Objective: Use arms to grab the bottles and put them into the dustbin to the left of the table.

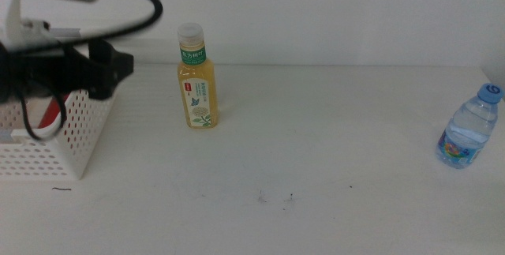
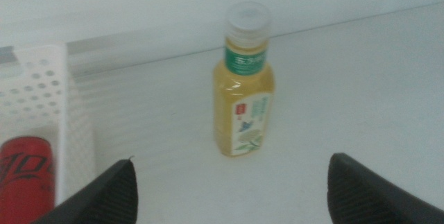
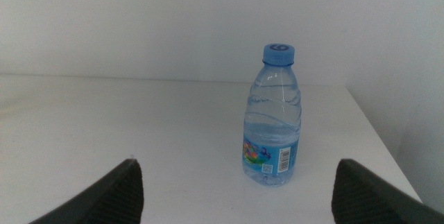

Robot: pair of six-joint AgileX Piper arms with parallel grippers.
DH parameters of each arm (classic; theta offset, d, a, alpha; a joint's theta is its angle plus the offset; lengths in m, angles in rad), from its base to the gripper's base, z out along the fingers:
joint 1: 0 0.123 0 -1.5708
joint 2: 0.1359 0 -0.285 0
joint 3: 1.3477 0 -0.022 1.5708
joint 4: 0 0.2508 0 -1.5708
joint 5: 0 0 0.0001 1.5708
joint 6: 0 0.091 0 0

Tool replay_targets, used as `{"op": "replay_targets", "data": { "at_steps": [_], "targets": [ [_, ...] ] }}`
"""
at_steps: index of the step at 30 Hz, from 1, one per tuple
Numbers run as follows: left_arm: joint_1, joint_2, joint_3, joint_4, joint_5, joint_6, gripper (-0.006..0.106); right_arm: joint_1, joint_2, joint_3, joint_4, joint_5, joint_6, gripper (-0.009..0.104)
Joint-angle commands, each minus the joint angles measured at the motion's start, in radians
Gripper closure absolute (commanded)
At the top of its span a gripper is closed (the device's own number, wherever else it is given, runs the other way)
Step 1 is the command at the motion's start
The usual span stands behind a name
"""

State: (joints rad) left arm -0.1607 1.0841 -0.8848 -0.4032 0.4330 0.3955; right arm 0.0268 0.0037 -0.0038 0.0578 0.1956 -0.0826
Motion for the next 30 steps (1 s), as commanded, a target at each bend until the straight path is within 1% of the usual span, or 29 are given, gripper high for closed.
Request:
{"op": "replay_targets", "data": {
  "at_steps": [1, 7, 11, 15, 17, 22, 25, 28, 30],
  "targets": [
    [-0.037, -0.042, 0.056, -0.025, -0.076, -0.01, 0.007, -0.007, -0.004, 0.004, -0.004, -0.01, -0.004, 0.012],
    [-0.084, -0.107, 0.163, -0.048, -0.135, -0.01, 0.007, -0.007, -0.004, 0.004, -0.004, -0.01, -0.004, 0.012],
    [-0.097, -0.136, 0.208, -0.068, -0.129, -0.003, 0.007, -0.007, -0.004, 0.004, -0.004, -0.01, -0.004, 0.012],
    [-0.129, -0.174, 0.235, -0.068, -0.133, 0.001, 0.007, -0.007, -0.004, 0.004, -0.004, -0.01, -0.004, 0.012],
    [-0.156, -0.186, 0.256, -0.052, -0.163, -0.004, 0.007, -0.007, -0.004, 0.004, -0.004, -0.01, -0.004, 0.012],
    [-0.263, -0.193, 0.379, 0.029, -0.433, -0.085, 0.007, -0.007, -0.004, 0.004, -0.004, -0.01, -0.004, 0.012],
    [-0.317, -0.193, 0.459, 0.04, -0.578, -0.14, 0.007, -0.007, -0.004, 0.004, -0.004, -0.01, -0.004, 0.012],
    [-0.34, -0.193, 0.526, 0.045, -0.671, -0.142, 0.007, -0.007, -0.004, 0.004, -0.004, -0.01, -0.004, 0.012],
    [-0.347, -0.193, 0.565, 0.067, -0.733, -0.142, 0.007, -0.007, -0.004, 0.004, -0.004, -0.01, -0.004, 0.012]
  ]
}}
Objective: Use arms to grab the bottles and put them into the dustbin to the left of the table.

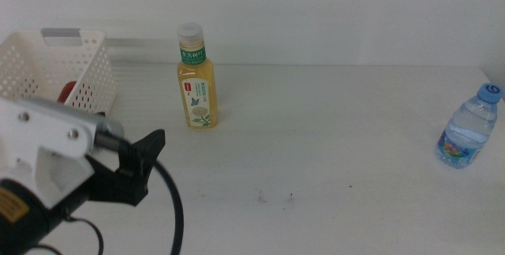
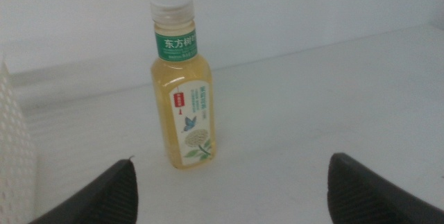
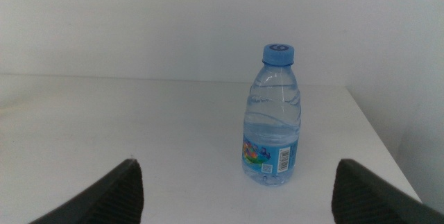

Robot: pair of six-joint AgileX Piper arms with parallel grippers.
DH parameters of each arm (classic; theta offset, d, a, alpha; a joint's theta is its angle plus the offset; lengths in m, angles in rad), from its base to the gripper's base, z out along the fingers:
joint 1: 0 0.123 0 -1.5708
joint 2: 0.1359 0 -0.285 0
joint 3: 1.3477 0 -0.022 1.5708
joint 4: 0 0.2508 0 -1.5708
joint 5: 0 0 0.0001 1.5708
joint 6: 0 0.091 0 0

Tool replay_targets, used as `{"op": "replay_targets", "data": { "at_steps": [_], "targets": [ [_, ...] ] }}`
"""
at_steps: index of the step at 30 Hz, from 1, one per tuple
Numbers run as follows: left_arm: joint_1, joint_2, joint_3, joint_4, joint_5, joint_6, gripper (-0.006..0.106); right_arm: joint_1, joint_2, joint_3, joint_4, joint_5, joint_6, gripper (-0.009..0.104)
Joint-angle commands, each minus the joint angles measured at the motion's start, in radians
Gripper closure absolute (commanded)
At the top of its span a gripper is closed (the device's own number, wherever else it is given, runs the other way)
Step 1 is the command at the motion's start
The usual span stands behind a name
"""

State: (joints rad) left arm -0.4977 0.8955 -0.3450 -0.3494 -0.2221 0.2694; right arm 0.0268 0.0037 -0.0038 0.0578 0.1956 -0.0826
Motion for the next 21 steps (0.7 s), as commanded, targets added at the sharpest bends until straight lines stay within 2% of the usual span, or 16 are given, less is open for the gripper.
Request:
{"op": "replay_targets", "data": {
  "at_steps": [1, 8, 21],
  "targets": [
    [-0.01, -0.004, 0.05, 0.032, -0.116, -0.018, 0.007, -0.007, -0.004, 0.004, -0.004, -0.01, -0.004, 0.012],
    [-0.01, -0.004, 0.177, 0.104, -0.29, -0.087, 0.007, -0.007, -0.004, 0.004, -0.004, -0.01, -0.004, 0.012],
    [-0.01, -0.004, 0.19, 0.106, -0.298, -0.092, 0.007, -0.007, -0.004, 0.004, -0.004, -0.01, -0.004, 0.012]
  ]
}}
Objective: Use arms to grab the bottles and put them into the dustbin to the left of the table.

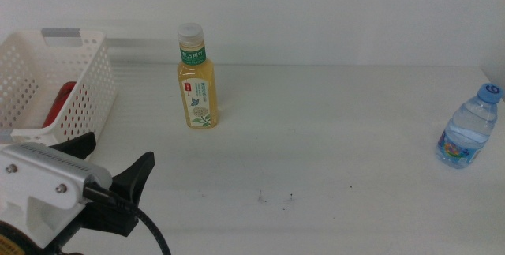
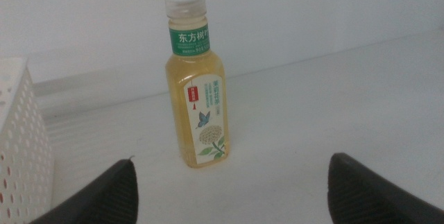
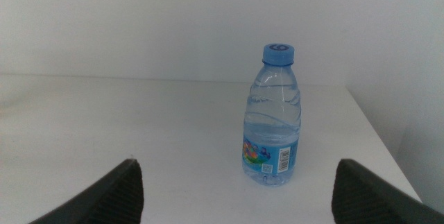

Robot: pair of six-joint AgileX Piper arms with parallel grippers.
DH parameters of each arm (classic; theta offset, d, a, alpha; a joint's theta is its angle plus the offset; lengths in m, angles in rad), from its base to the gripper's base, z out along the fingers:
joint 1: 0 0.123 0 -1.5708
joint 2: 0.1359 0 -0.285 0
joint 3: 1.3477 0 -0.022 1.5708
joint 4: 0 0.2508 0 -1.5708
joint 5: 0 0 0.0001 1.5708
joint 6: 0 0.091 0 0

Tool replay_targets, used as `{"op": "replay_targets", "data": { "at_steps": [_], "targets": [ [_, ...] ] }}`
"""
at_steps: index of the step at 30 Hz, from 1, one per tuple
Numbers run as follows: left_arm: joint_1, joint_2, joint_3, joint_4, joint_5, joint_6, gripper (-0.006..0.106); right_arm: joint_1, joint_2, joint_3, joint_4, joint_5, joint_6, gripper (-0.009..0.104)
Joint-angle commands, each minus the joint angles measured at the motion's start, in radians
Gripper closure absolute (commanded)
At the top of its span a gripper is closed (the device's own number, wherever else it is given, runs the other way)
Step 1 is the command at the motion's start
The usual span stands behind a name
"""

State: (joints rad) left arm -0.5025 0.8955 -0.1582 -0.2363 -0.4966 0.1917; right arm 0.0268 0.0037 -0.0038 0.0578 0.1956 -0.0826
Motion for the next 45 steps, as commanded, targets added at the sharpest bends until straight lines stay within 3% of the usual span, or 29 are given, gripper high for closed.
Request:
{"op": "replay_targets", "data": {
  "at_steps": [1, 6, 19, 45],
  "targets": [
    [-0.005, -0.004, 0.004, -0.007, -0.026, -0.014, 0.007, -0.007, -0.004, 0.004, -0.004, -0.01, -0.004, 0.012],
    [-0.005, 0.074, 0.004, -0.007, -0.077, 0.001, 0.007, -0.007, -0.004, 0.004, -0.004, -0.01, -0.004, 0.012],
    [-0.005, 0.534, -0.017, -0.008, -0.563, -0.1, 0.007, -0.007, -0.004, 0.004, -0.004, -0.01, -0.004, 0.012],
    [-0.005, 0.984, -0.43, -0.036, -0.577, -0.122, 0.007, -0.007, -0.004, 0.004, -0.004, -0.01, -0.004, 0.012]
  ]
}}
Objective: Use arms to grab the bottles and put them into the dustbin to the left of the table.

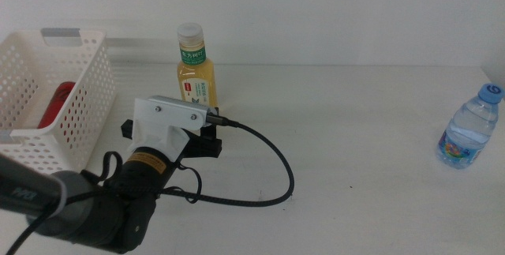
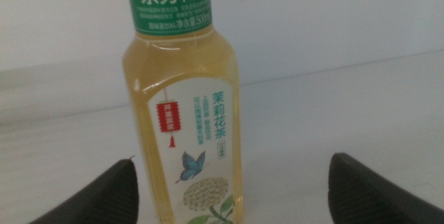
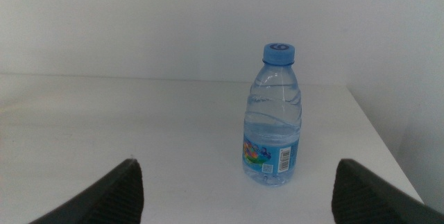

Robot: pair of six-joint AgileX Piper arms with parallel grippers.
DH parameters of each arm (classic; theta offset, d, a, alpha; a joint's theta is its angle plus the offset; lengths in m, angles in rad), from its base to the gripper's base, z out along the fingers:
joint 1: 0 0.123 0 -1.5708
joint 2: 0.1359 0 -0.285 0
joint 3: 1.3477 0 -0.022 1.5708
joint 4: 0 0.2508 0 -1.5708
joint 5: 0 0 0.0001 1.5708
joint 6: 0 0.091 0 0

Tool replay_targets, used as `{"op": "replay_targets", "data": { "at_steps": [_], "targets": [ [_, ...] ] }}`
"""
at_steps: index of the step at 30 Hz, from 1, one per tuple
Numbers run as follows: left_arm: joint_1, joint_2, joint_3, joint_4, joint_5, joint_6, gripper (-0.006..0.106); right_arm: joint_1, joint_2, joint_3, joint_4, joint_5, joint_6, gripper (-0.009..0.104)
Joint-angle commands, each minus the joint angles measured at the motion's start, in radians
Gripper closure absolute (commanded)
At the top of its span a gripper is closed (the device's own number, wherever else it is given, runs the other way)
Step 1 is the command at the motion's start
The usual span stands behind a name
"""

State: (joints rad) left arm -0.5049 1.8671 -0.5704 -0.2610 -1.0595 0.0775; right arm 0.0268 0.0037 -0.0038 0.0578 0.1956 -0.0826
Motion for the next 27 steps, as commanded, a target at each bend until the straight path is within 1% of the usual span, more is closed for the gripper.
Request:
{"op": "replay_targets", "data": {
  "at_steps": [1, 11, 15, 27],
  "targets": [
    [-0.001, 0.024, -0.028, -0.013, -0.014, -0.008, 0.007, -0.007, -0.004, 0.004, -0.004, -0.01, -0.004, 0.012],
    [0.044, 0.101, -0.108, -0.008, 0.0, -0.021, 0.007, -0.007, -0.004, 0.004, -0.004, -0.01, -0.004, 0.012],
    [0.056, 0.124, -0.143, 0.011, 0.013, -0.029, 0.007, -0.007, -0.004, 0.004, -0.004, -0.01, -0.004, 0.012],
    [0.097, 0.208, -0.243, 0.027, 0.032, -0.033, 0.007, -0.007, -0.004, 0.004, -0.004, -0.01, -0.004, 0.012]
  ]
}}
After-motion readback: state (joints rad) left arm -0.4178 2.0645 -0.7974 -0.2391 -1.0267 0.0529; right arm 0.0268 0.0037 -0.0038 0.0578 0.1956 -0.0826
